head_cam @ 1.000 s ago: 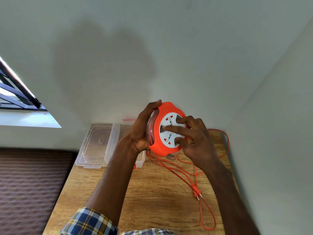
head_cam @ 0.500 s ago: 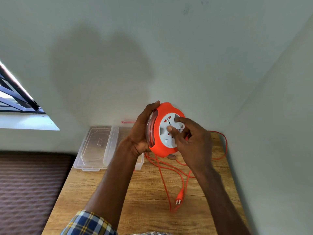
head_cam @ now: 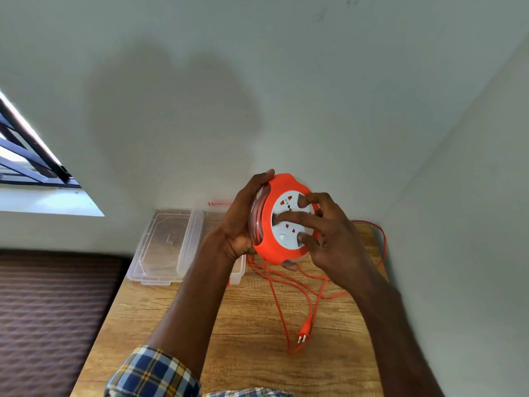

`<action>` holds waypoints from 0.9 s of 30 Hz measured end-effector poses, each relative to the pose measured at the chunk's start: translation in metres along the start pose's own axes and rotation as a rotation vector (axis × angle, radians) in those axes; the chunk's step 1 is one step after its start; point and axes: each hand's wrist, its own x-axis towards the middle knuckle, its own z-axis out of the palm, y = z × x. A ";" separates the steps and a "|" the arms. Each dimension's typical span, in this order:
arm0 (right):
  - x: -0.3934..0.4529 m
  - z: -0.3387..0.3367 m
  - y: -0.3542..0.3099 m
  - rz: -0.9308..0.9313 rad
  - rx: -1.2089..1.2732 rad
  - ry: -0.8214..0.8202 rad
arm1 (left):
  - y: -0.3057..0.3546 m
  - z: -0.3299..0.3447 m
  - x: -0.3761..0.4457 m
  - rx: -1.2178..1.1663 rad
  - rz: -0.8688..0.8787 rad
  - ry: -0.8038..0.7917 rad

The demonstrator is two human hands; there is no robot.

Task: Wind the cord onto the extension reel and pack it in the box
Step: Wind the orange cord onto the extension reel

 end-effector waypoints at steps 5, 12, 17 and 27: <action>0.001 0.007 -0.002 0.002 -0.105 0.029 | -0.002 -0.005 0.000 0.016 0.011 0.035; -0.004 0.019 -0.005 0.083 0.046 0.217 | 0.002 -0.003 -0.002 0.083 0.044 0.014; 0.003 0.035 -0.028 0.397 0.410 0.494 | -0.001 0.004 0.002 0.015 0.096 0.037; 0.002 0.011 -0.006 0.115 0.002 0.250 | 0.000 -0.002 -0.001 -0.037 0.119 0.049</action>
